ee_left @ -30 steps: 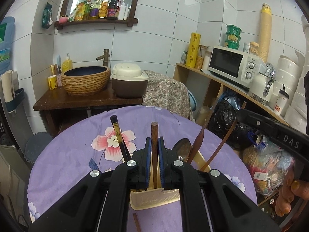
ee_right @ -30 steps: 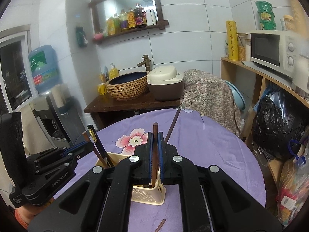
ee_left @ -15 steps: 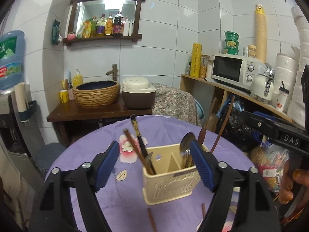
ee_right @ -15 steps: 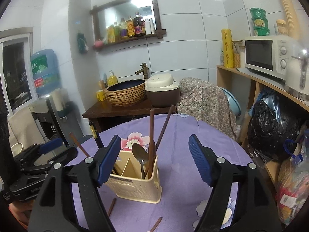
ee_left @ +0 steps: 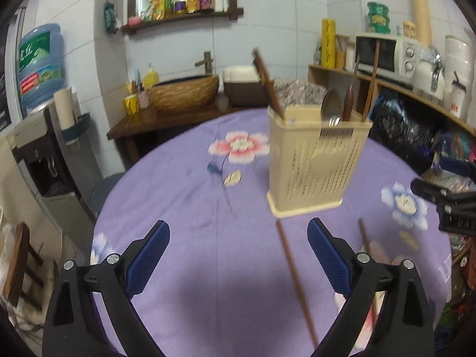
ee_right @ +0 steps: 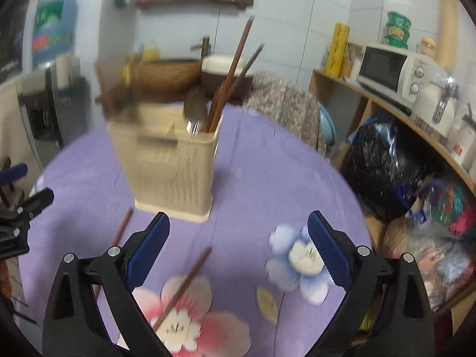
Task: Organize utensils
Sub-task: 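Move both open tools back down to the last two brown chopsticks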
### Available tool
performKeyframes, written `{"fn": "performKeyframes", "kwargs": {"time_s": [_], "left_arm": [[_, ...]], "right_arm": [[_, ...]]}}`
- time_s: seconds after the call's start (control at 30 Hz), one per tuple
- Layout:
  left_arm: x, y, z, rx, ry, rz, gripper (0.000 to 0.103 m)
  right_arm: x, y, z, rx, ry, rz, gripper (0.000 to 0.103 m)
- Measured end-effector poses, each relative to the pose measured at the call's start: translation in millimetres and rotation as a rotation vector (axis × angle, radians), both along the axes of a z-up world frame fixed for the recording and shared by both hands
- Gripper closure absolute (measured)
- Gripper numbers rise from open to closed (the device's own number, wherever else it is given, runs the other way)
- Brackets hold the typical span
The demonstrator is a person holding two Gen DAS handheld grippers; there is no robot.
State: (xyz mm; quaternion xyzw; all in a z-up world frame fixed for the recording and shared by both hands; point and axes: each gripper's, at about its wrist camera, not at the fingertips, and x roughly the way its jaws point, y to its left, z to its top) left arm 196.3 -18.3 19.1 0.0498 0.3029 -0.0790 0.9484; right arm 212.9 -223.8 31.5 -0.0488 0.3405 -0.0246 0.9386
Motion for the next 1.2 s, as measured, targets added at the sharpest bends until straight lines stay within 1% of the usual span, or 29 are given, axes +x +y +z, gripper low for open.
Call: {"fn": "performKeyframes", "kwargs": {"time_s": [0.1, 0.23, 0.3, 0.4, 0.47, 0.6, 0.67, 0.9, 1.07, 1.2], "left_arm": [[-12, 11, -23, -0.018, 0.05, 0.042, 0.01], [-24, 23, -44, 0.019, 0.081, 0.11, 0.01], [-27, 29, -50, 0.026, 0.094, 0.134, 0.01], [-30, 38, -53, 0.004, 0.103, 0.155, 0.01], [-31, 40, -55, -0.006, 0.108, 0.16, 0.01], [-32, 35, -58, 0.006, 0.11, 0.152, 0.01], [-33, 32, -58, 0.002, 0.115, 0.14, 0.01], [-39, 20, -62, -0.002, 0.132, 0.099, 0.009], [-41, 14, -63, -0.009, 0.148, 0.078, 0.009], [-43, 8, -66, -0.019, 0.165, 0.051, 0.009]], "right_arm": [[-12, 16, -34, -0.006, 0.095, 0.02, 0.006], [-27, 35, -73, 0.003, 0.197, 0.056, 0.006], [-34, 45, -85, -0.005, 0.224, 0.072, 0.006], [-37, 50, -98, -0.007, 0.254, 0.07, 0.006], [-37, 54, -102, -0.009, 0.266, 0.069, 0.006], [-37, 53, -103, -0.035, 0.271, 0.064, 0.006], [-36, 48, -102, -0.051, 0.273, 0.037, 0.006], [-39, 9, -101, -0.051, 0.293, -0.023, 0.006], [-41, -18, -103, -0.023, 0.294, -0.051, 0.006], [-44, -33, -104, -0.019, 0.288, -0.073, 0.006]]}}
